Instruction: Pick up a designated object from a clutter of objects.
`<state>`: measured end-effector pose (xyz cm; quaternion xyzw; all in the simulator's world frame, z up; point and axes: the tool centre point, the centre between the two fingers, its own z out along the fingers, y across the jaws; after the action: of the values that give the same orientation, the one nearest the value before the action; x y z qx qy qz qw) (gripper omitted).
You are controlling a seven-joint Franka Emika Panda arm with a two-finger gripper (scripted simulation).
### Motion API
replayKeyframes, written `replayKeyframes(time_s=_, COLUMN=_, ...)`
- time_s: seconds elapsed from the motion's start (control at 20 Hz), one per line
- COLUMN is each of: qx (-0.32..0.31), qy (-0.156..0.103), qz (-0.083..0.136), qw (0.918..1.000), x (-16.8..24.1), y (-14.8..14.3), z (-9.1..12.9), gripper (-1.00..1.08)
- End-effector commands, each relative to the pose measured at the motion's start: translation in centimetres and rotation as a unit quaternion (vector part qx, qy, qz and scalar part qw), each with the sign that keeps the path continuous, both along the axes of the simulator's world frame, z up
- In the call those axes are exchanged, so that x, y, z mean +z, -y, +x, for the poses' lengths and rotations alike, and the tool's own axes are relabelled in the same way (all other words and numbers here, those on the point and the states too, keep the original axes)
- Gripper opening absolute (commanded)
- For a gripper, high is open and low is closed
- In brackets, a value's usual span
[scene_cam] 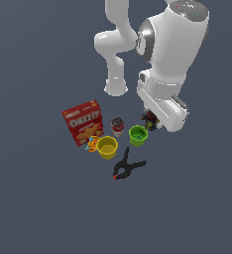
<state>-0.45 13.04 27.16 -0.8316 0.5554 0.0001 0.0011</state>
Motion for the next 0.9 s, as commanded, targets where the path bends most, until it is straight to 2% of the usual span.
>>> replayKeyframes(time_s=0.0, qx=0.0, qy=0.0, qz=0.0, qw=1.0, x=2.4, y=0.5, z=-1.0, gripper=-1.0)
replayKeyframes(time_s=0.45, qx=0.0, qy=0.0, qz=-0.001, qw=1.0, x=9.0, y=1.7, z=-3.6, gripper=-1.0)
replayKeyframes(time_s=0.85, qx=0.0, qy=0.0, qz=-0.001, qw=1.0, x=11.4, y=2.0, z=-4.4, gripper=-1.0)
